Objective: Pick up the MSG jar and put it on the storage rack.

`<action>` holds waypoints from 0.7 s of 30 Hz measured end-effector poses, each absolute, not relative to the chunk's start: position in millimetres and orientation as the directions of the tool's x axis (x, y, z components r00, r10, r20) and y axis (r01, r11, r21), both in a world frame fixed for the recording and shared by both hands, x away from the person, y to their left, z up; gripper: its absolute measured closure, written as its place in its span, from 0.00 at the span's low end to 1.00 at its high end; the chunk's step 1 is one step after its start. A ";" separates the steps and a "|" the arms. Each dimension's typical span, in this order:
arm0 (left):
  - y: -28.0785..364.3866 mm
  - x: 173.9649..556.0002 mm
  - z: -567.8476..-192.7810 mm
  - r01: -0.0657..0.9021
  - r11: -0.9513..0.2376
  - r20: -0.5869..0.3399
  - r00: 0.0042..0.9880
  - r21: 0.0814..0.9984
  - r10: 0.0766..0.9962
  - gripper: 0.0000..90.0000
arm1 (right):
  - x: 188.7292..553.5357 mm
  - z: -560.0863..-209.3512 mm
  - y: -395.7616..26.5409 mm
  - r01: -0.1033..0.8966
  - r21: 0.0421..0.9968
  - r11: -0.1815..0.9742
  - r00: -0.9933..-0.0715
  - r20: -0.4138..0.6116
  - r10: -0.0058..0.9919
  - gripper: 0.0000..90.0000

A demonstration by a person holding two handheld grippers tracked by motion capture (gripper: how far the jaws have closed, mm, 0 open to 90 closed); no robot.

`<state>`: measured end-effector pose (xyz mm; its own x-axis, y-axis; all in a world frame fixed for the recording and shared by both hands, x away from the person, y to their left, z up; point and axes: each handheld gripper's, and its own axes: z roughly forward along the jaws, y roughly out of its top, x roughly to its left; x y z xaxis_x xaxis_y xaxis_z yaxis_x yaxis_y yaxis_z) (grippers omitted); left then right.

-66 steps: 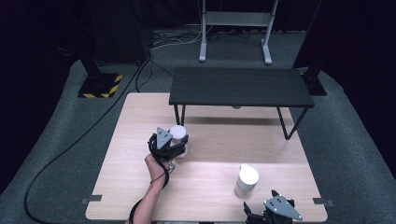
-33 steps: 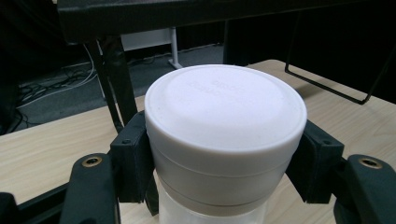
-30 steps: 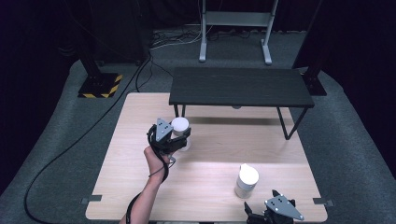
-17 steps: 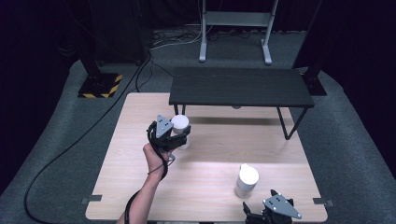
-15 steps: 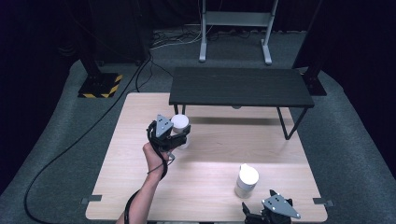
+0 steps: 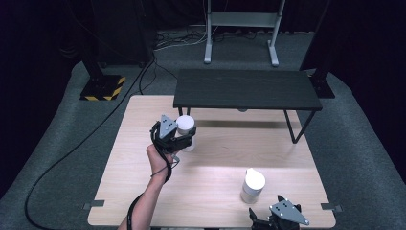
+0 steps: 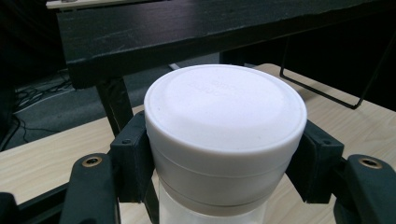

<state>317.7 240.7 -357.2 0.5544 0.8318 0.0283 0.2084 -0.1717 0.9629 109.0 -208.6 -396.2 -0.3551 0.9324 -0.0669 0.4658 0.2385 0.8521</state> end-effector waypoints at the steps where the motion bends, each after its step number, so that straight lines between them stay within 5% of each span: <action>1: 240.6 317.9 -356.2 0.208 -0.175 0.031 0.555 0.962 0.831 0.38 | 109.0 -396.2 -208.6 0.466 0.852 0.239 -0.355 -0.067 0.932 0.00; 21: 236.9 323.6 -345.5 0.219 -0.190 0.035 0.563 0.957 0.826 0.38 | 108.6 -395.5 -209.8 0.466 0.853 0.235 -0.352 -0.065 0.934 0.00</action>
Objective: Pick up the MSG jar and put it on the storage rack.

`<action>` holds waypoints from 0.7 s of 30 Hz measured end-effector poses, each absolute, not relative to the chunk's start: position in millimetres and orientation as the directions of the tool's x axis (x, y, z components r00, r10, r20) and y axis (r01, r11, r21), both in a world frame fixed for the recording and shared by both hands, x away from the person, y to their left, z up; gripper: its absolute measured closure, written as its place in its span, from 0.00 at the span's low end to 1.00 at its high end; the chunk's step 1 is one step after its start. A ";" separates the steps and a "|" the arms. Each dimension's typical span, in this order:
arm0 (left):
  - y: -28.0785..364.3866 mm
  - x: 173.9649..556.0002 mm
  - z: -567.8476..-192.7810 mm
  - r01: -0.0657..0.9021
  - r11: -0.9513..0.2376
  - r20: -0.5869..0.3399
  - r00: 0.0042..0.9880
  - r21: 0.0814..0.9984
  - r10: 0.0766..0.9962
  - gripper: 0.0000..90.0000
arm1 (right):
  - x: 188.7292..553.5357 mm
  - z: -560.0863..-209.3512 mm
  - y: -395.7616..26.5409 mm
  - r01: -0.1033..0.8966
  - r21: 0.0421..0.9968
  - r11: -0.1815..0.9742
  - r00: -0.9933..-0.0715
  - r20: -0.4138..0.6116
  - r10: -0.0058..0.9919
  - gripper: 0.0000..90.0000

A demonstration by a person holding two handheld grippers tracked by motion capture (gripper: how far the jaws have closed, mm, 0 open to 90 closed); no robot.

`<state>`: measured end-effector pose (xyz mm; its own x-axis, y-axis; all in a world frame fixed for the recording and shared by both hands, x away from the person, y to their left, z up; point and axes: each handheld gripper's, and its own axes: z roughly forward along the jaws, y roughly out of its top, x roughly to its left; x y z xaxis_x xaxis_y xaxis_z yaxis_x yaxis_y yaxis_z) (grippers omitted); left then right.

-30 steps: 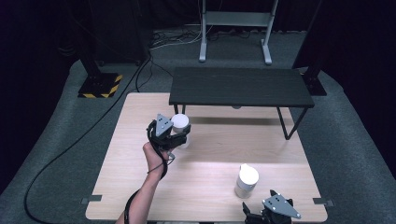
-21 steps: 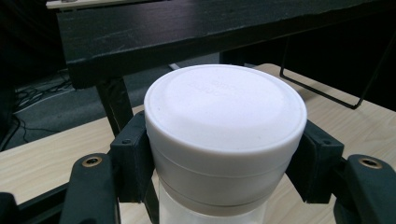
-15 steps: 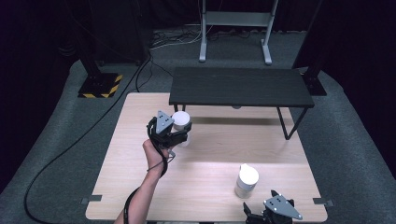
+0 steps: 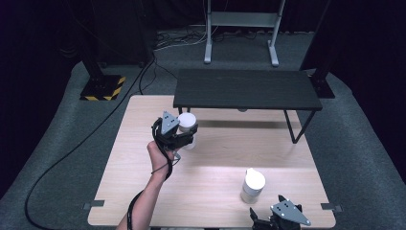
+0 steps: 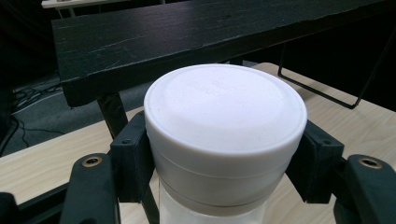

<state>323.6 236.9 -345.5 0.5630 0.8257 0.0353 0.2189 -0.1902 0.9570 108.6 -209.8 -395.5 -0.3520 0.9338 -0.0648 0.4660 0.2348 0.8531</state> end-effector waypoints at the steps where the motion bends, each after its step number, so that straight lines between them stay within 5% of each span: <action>1: 236.9 323.7 -345.1 0.219 -0.192 0.037 0.563 0.957 0.825 0.38 | 108.5 -395.4 -209.5 0.466 0.853 0.234 -0.352 -0.064 0.934 0.00; 21: 236.9 329.4 -335.2 0.223 -0.201 0.037 0.578 0.954 0.815 0.38 | 109.0 -393.8 -208.6 0.463 0.853 0.241 -0.356 -0.070 0.932 0.00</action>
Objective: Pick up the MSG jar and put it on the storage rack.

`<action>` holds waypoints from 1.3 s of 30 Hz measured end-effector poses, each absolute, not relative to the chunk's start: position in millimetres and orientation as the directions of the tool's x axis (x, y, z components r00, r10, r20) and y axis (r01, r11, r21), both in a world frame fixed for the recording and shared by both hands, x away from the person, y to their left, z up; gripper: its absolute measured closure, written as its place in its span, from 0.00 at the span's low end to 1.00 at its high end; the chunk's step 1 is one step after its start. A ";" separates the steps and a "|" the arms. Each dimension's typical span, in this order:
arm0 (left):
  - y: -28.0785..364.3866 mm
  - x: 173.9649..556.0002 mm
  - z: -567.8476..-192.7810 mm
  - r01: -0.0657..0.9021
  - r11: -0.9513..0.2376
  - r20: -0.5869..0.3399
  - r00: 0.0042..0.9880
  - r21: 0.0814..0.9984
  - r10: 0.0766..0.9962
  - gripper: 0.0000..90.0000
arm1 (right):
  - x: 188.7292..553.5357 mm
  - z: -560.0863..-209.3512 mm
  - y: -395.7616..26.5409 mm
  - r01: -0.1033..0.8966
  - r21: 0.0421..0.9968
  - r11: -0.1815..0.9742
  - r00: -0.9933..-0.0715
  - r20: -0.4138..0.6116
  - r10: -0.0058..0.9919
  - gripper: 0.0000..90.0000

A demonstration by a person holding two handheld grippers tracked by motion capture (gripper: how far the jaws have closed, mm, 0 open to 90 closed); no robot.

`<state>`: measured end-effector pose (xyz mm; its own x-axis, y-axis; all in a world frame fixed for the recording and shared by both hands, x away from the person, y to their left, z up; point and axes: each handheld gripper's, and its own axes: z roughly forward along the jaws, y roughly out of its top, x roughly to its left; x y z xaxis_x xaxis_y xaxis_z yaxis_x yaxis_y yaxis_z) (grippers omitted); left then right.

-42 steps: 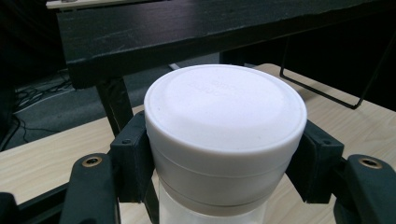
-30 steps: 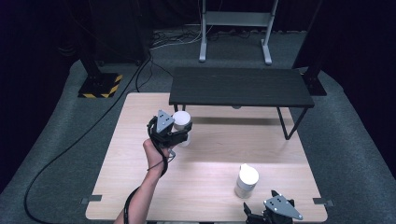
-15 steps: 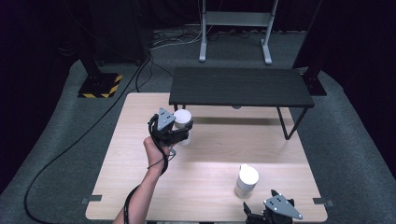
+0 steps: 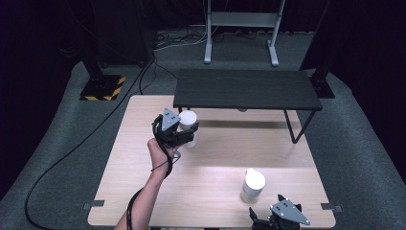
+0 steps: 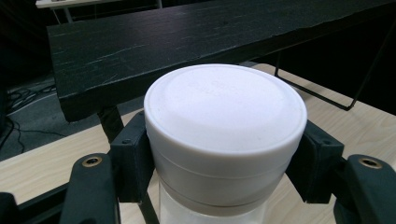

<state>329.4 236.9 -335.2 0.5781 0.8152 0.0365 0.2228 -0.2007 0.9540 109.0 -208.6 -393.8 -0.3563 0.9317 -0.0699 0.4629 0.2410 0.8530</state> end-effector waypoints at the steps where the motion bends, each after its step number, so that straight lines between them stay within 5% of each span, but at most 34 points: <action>1: 236.7 329.9 -335.1 0.222 -0.196 0.033 0.579 0.955 0.815 0.38 | 109.1 -393.8 -208.7 0.463 0.853 0.242 -0.356 -0.070 0.932 0.00; 39: 232.1 341.2 -302.4 0.207 -0.200 0.036 0.603 0.958 0.797 0.38 | 104.5 -392.5 -210.5 0.457 0.858 0.235 -0.348 -0.070 0.935 0.00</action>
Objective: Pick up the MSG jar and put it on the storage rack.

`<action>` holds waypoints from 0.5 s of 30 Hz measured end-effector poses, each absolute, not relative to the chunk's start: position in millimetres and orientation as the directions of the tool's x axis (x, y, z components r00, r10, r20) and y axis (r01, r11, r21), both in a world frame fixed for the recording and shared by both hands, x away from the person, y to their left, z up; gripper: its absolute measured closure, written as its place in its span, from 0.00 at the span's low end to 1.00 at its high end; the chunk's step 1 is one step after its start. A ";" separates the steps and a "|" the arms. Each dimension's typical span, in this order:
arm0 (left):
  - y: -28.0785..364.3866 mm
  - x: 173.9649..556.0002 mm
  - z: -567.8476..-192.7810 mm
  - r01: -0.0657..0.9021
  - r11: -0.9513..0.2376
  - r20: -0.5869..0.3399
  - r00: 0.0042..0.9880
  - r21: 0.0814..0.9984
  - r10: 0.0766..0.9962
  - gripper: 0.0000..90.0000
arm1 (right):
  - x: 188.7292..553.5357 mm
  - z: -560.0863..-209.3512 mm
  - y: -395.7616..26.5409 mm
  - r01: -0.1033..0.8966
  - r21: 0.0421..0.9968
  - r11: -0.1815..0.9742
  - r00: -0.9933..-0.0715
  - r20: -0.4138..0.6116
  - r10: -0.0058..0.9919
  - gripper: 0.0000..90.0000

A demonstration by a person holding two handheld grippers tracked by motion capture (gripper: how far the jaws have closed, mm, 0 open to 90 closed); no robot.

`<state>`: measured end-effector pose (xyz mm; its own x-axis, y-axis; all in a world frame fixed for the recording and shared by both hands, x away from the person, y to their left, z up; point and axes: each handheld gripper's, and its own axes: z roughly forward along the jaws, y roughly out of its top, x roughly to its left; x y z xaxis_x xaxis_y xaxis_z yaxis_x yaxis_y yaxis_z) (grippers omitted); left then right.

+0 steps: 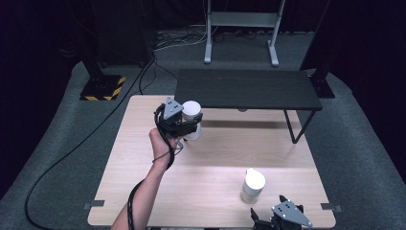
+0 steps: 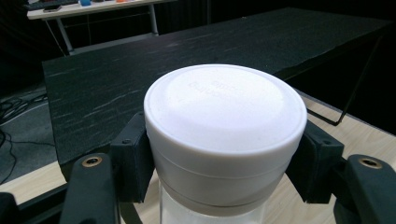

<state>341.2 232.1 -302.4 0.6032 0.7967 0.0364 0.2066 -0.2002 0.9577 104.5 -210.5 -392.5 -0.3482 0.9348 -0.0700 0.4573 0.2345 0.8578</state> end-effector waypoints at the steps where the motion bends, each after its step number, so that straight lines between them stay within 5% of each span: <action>1: 231.9 341.4 -301.6 0.206 -0.196 0.034 0.602 0.959 0.798 0.38 | 104.4 -392.6 -210.7 0.457 0.858 0.234 -0.348 -0.069 0.935 0.00; 15: 227.7 346.1 -288.0 0.197 -0.204 0.041 0.615 0.959 0.787 0.38 | 103.6 -391.5 -211.9 0.457 0.859 0.232 -0.346 -0.068 0.936 0.00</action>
<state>346.1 227.7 -288.0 0.6149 0.7875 0.0413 0.1968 -0.2040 0.9590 103.6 -211.9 -391.5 -0.3460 0.9357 -0.0682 0.4567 0.2315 0.8590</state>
